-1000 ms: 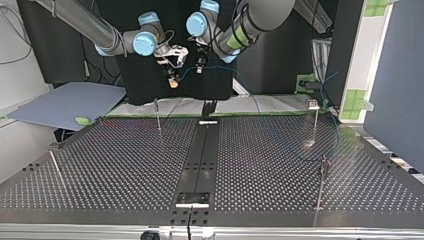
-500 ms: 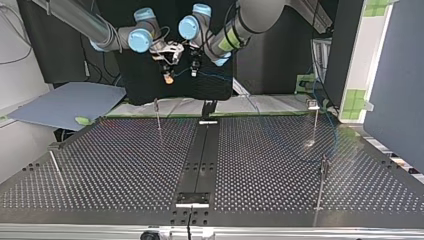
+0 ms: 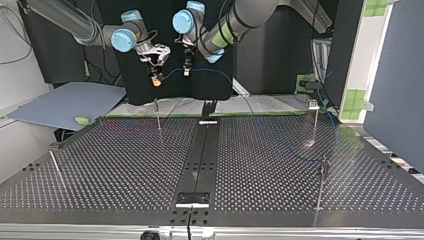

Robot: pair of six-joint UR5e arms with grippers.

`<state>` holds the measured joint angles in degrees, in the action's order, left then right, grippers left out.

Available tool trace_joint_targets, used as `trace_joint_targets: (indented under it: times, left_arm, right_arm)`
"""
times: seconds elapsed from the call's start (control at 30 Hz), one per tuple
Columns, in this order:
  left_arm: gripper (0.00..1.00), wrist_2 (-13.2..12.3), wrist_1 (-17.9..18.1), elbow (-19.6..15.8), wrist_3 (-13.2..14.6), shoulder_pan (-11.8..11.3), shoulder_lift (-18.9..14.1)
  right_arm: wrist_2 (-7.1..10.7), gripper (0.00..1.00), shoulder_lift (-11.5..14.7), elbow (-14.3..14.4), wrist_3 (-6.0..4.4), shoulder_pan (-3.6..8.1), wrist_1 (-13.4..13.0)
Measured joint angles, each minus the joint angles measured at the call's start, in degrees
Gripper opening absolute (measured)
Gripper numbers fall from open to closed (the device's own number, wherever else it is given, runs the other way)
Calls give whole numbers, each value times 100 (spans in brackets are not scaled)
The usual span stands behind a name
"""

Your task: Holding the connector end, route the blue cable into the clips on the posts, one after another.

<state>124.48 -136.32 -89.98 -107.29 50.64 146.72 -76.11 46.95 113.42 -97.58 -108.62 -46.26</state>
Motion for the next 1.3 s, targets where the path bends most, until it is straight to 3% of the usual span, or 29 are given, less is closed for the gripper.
trace_joint_targets:
  times: [0.2,0.37,0.6,0.8,0.93,1.1,1.3]
  left_arm:
    - [0,-5,-98,264,-9,44,50]
    - [0,-68,-331,533,-116,22,281]
    - [0,-103,-524,935,-272,27,656]
    - [0,-77,-544,1248,-283,33,733]
    - [0,-71,-544,1427,-299,35,736]
    - [0,-87,-534,1611,-308,36,741]
    - [0,-162,-513,1707,-314,-22,796]
  right_arm:
    - [191,0,-11,4,-114,172,-228]
    - [249,0,-20,84,-131,301,-329]
    - [545,0,-26,253,-146,647,-580]
    - [864,0,-42,266,-145,972,-651]
    - [944,0,-146,265,-179,1057,-736]
    - [976,0,-344,263,-125,1078,-804]
    - [974,0,-411,252,-129,1160,-793]
